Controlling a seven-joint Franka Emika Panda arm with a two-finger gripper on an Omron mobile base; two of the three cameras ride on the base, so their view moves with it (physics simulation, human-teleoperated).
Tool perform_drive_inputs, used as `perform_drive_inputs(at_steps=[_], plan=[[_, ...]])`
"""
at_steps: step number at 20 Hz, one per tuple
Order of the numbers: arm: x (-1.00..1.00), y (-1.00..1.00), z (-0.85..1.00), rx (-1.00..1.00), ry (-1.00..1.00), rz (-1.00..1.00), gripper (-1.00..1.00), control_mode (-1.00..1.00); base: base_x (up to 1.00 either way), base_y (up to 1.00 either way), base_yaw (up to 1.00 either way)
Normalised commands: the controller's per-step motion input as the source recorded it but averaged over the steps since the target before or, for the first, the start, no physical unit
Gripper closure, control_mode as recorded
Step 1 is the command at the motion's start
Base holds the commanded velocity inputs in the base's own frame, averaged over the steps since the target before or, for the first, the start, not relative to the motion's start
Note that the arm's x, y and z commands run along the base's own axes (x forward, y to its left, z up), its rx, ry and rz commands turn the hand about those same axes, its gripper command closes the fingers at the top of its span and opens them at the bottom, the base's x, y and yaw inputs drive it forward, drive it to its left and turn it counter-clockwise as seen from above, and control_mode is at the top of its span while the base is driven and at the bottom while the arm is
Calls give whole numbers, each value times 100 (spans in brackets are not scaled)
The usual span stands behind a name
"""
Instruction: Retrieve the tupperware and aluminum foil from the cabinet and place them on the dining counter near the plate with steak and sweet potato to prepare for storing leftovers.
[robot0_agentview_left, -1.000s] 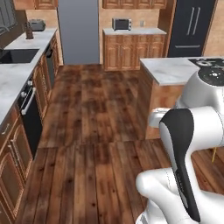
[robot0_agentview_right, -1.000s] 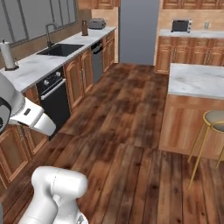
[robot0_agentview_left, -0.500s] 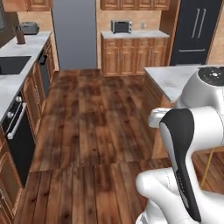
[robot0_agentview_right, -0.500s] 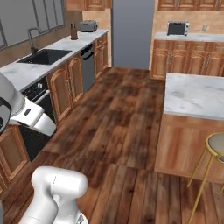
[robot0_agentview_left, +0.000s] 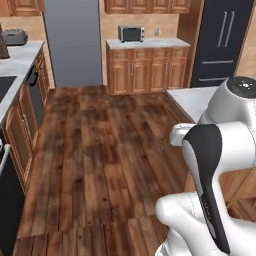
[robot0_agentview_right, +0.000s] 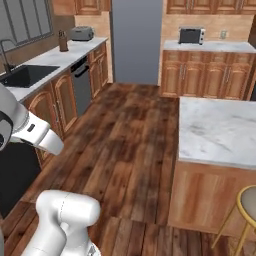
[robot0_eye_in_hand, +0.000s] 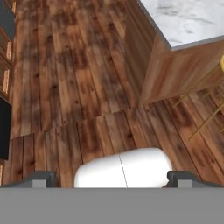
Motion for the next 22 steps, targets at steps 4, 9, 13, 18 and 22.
perform_drive_inputs(at_steps=[4, 9, 13, 18, 22], plan=[[0, 0, 0, 0, 0, 0, -100, 100, 100, 0, 13], [0, 0, 0, 0, 0, 0, -100, 100, 100, -2, 26], [0, 0, 0, 0, 0, 0, -100, 100, 100, -14, 28], [0, 0, 0, 0, 0, 0, -100, 100, 100, -25, 21], [0, 0, 0, 0, 0, 0, -100, 100, 100, -39, 10]])
